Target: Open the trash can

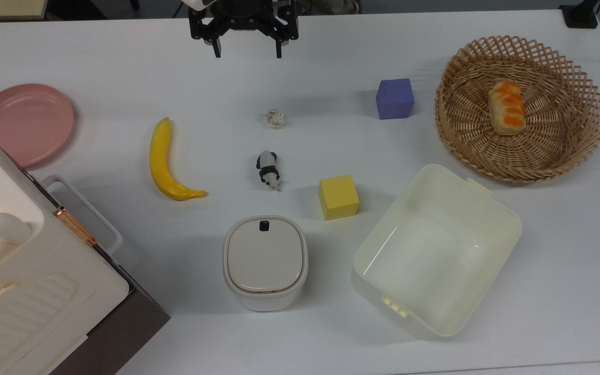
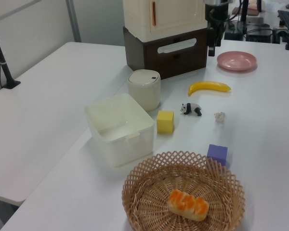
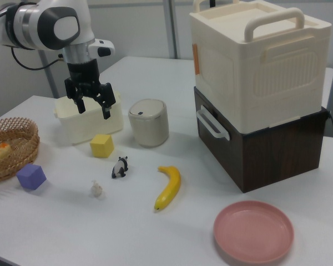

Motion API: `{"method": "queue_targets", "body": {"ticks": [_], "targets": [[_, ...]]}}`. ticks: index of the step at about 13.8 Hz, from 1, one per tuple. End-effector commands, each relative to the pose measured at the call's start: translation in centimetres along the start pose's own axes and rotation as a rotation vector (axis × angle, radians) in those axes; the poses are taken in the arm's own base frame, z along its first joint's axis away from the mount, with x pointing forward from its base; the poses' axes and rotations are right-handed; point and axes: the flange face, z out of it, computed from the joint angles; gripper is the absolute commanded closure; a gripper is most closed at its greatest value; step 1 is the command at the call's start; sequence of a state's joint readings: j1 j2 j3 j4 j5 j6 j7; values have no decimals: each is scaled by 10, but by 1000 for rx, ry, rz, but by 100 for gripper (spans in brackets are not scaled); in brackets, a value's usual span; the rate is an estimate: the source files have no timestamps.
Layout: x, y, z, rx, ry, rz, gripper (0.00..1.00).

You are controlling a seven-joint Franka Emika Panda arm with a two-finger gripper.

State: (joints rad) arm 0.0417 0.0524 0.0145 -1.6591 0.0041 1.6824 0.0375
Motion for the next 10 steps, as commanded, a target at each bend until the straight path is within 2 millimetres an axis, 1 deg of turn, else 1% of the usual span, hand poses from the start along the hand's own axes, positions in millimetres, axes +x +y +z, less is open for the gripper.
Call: {"method": "queue_targets", "body": {"ticks": [1, 9, 10], "targets": [[-11, 4, -3, 11, 21, -12, 0], [-11, 2, 0, 12, 9, -15, 0], [-9, 0, 5, 12, 0, -18, 0]]}}
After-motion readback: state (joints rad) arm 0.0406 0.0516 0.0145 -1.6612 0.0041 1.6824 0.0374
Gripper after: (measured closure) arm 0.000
